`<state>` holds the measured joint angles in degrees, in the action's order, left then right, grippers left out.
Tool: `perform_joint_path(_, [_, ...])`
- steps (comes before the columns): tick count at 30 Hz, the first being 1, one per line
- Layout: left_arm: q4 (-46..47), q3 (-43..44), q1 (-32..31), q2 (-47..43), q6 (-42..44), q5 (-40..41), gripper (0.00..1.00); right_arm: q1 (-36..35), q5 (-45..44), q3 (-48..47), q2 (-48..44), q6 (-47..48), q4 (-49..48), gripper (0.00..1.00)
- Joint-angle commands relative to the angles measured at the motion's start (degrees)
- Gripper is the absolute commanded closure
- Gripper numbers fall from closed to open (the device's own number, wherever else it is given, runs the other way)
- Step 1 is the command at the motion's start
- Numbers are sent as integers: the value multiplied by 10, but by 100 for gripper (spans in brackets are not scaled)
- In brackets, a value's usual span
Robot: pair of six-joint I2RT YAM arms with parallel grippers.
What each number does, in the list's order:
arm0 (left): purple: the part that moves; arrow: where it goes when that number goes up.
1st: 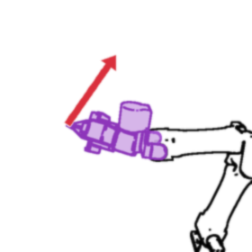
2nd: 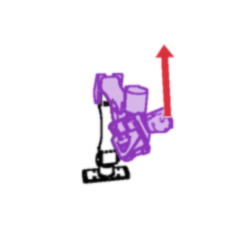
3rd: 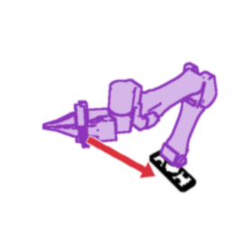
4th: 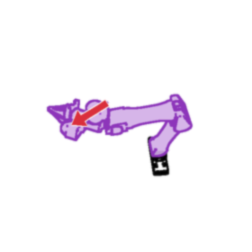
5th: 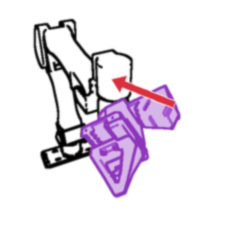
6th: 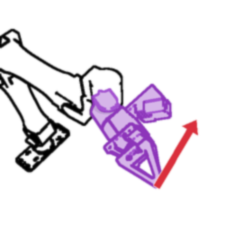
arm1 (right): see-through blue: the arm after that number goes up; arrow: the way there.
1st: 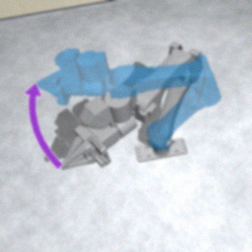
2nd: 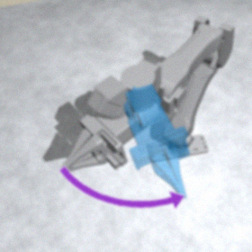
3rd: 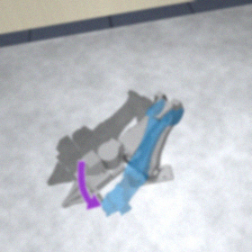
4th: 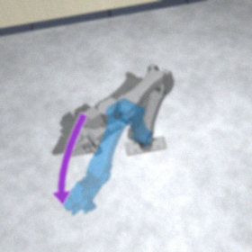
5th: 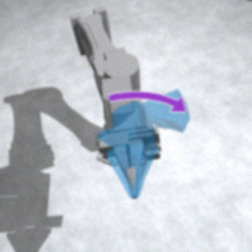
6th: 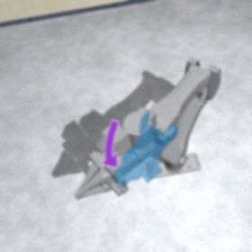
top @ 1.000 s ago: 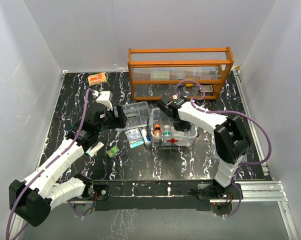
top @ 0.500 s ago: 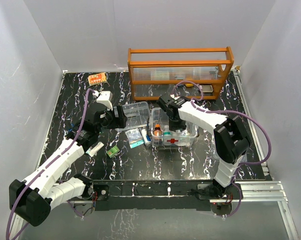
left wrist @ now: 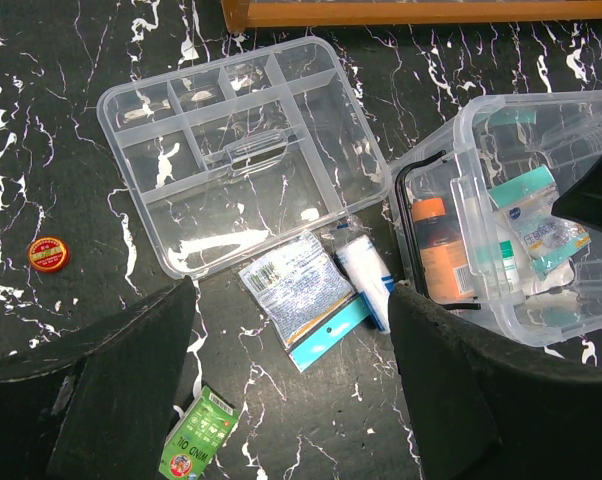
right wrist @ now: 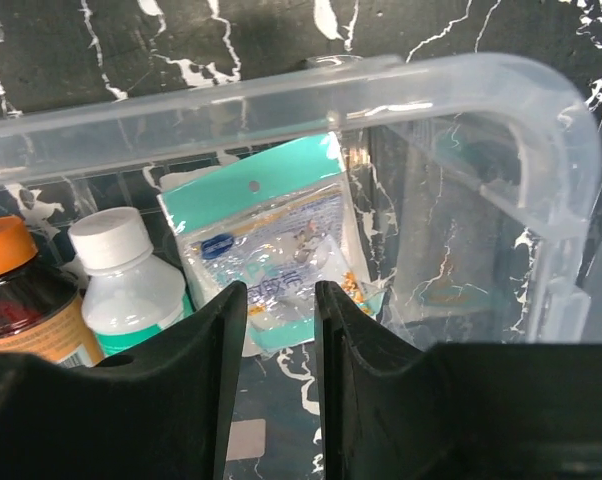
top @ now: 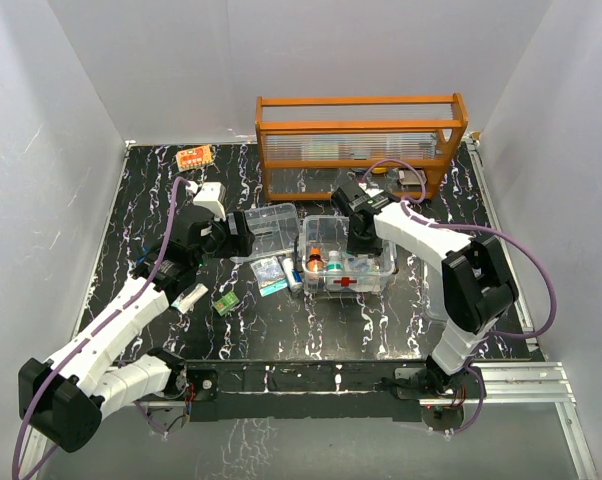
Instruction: Organize the medicine kit
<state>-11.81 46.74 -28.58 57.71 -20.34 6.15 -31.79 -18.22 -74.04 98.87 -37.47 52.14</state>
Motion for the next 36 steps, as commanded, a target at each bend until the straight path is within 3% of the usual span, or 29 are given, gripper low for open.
perform_joint_path(1, [6,4,1,1,7,-4,23,12,-4,26,-21,9,-42,68])
perform_joint_path(7, [4,4,1,4,3,-12,23,13,31,61,-10,-7,-74,63])
perform_joint_path(25, [3,4,1,23,-11,-32,23,13,75,91,-51,-110,-67,65])
perform_joint_path(31, [-5,5,2,39,-25,-35,23,14,30,61,-68,-101,-64,62])
perform_joint_path(36, [-7,10,1,49,-27,-37,23,14,-10,51,-60,-34,-96,57])
